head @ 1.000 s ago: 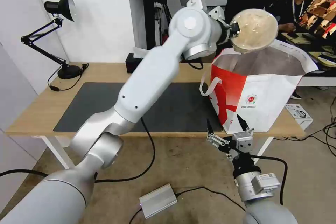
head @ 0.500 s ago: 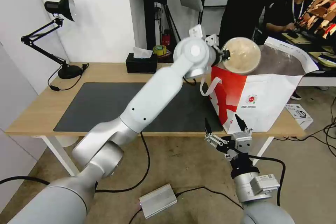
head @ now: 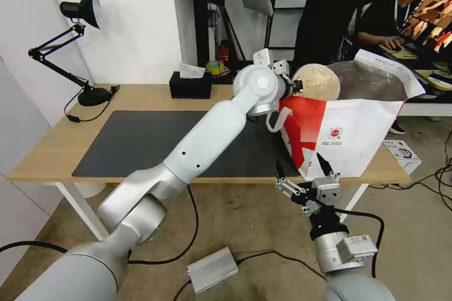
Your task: Pick up the trash from the table and place it into the takeout bag.
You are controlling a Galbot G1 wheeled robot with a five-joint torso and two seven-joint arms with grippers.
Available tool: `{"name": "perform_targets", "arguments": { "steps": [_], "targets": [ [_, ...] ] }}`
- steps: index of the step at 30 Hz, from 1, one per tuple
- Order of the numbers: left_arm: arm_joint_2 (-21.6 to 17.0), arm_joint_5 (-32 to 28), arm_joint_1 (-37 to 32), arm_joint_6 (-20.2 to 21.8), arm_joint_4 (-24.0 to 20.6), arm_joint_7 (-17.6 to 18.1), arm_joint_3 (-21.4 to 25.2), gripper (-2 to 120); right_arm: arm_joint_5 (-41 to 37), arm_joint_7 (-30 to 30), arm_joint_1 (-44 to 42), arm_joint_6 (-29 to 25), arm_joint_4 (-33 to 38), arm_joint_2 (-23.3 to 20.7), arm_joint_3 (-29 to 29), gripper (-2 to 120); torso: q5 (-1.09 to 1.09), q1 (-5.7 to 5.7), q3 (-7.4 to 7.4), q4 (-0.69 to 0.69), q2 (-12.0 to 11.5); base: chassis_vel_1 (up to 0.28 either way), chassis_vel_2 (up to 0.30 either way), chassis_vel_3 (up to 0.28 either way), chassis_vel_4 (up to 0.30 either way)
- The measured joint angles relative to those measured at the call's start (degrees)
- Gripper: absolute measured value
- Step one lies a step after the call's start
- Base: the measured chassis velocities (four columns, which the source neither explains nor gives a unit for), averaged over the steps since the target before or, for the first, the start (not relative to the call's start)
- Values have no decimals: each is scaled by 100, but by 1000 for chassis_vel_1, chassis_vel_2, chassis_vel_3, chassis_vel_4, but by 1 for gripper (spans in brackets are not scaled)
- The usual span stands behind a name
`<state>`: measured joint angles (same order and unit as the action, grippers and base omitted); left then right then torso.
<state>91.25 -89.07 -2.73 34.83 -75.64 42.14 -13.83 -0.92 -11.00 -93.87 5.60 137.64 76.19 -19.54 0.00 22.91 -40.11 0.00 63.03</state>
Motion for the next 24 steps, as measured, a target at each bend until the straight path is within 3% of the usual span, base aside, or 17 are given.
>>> {"name": "perform_targets", "arguments": {
  "steps": [8,11,13,15,20,24],
  "targets": [
    [-2,-46,81,48,-67,5,7,47,3,-11,-32,0,53,0,-6,100,0,0,0,0,0,0,0,0,0],
    [-10,-61,123,49,-110,-177,36,60,6,-14,-52,0,80,4,-12,100,0,0,0,0,0,0,0,0,0],
    [-12,-62,127,49,-118,-208,40,62,7,-14,-55,0,82,4,-13,100,0,0,0,0,0,0,0,0,0],
    [-21,-65,158,25,-183,-316,63,75,9,-16,-70,0,104,5,-13,100,0,0,0,0,0,0,0,0,0],
    [-45,-73,220,-134,-284,-421,128,93,11,-17,-87,0,122,3,-17,100,0,0,0,0,0,0,0,0,0],
    [-101,-212,270,-178,-433,-427,166,99,11,-18,-88,0,126,2,-18,100,0,0,0,0,0,0,0,0,0]
  ]
}}
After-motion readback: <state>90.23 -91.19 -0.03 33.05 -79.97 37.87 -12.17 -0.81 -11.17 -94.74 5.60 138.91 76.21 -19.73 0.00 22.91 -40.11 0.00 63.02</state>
